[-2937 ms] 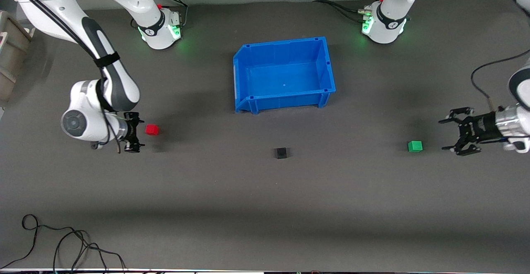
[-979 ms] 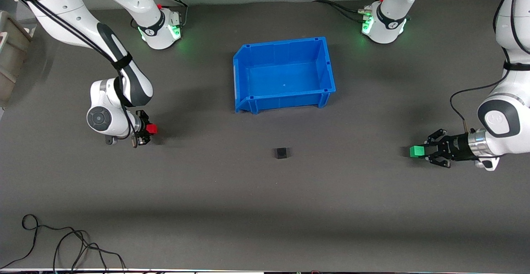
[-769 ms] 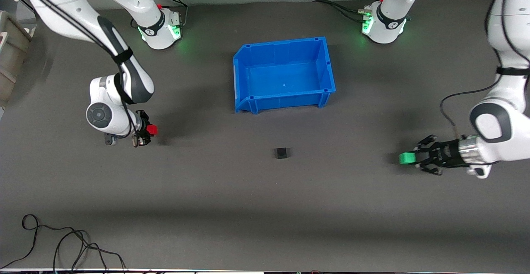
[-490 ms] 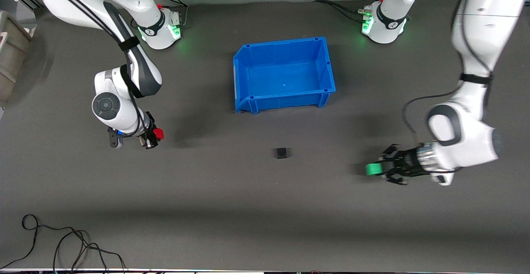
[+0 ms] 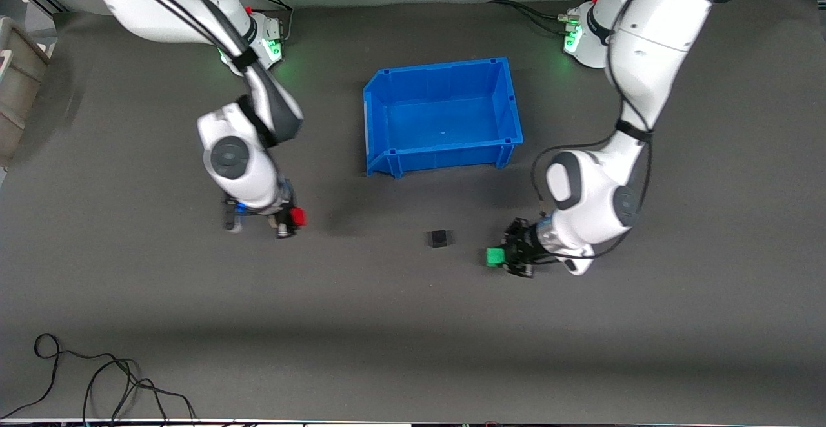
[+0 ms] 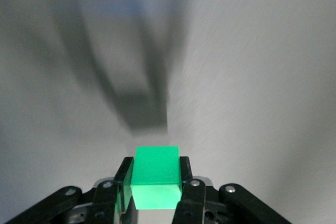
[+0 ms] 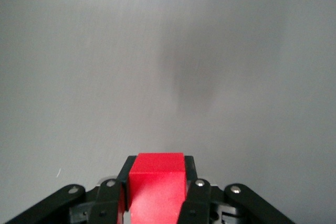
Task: Attach green and red cubes to black cube
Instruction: 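Carry the red cube and the green cube toward the black cube, then set the red and green cubes against the black cube and open both grippers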
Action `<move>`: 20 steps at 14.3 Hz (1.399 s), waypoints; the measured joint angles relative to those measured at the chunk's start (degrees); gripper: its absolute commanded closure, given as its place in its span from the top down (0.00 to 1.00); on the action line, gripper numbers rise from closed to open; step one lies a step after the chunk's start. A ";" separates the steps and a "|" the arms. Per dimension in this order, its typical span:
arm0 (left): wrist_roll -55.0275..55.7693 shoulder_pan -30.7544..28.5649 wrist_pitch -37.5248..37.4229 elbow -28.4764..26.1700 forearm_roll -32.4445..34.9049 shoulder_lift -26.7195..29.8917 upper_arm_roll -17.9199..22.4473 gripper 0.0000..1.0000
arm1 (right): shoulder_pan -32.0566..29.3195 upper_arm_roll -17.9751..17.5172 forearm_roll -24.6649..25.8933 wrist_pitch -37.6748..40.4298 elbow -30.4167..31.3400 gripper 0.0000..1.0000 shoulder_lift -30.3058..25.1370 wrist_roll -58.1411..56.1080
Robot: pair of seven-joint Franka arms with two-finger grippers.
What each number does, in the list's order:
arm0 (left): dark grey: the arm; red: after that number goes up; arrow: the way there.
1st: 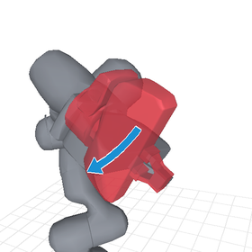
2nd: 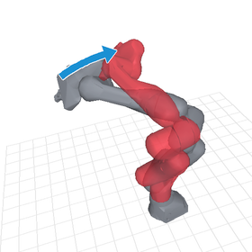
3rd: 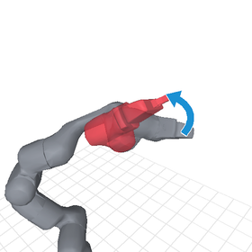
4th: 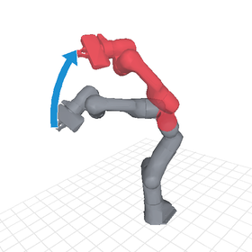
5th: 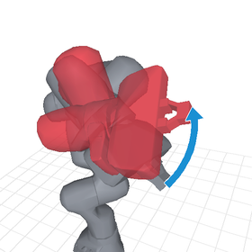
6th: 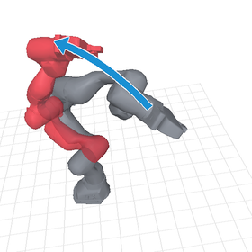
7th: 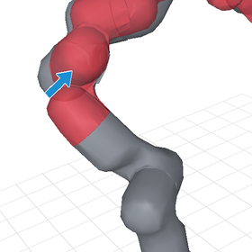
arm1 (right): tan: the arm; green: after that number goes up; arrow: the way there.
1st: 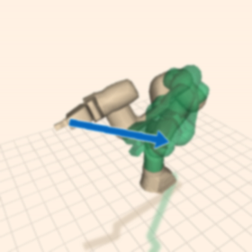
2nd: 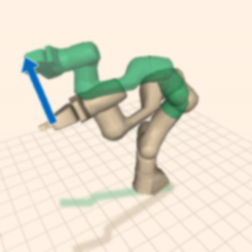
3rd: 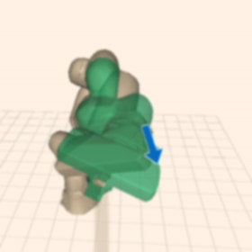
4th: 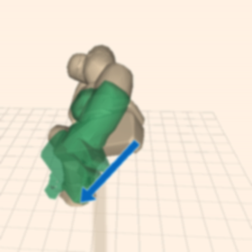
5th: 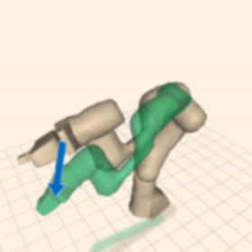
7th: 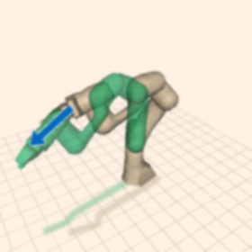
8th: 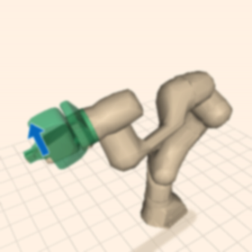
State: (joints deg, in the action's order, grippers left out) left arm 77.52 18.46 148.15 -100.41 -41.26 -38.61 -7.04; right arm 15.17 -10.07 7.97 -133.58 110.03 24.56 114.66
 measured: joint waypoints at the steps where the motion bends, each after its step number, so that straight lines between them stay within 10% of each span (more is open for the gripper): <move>1: 0.87 1.50 0.05 -0.04 -0.18 -0.11 0.00 0.27 | 1.50 -0.70 0.00 -0.01 -3.37 0.24 2.77 2.69; 17: 11.65 9.72 6.86 -1.13 -0.51 -1.17 0.07 0.32 | 15.51 -1.81 0.03 -0.02 -38.75 0.20 31.90 19.19; 20: 11.90 10.25 7.06 -1.16 -0.52 -1.18 0.45 0.54 | 15.67 -1.60 0.19 0.73 -39.80 0.22 32.67 19.35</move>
State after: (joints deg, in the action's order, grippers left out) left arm 89.42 28.71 155.20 -101.57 -41.78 -39.79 -6.59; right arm 30.84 -11.67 8.16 -132.85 70.23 57.23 134.01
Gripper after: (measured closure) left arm 0.634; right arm 0.604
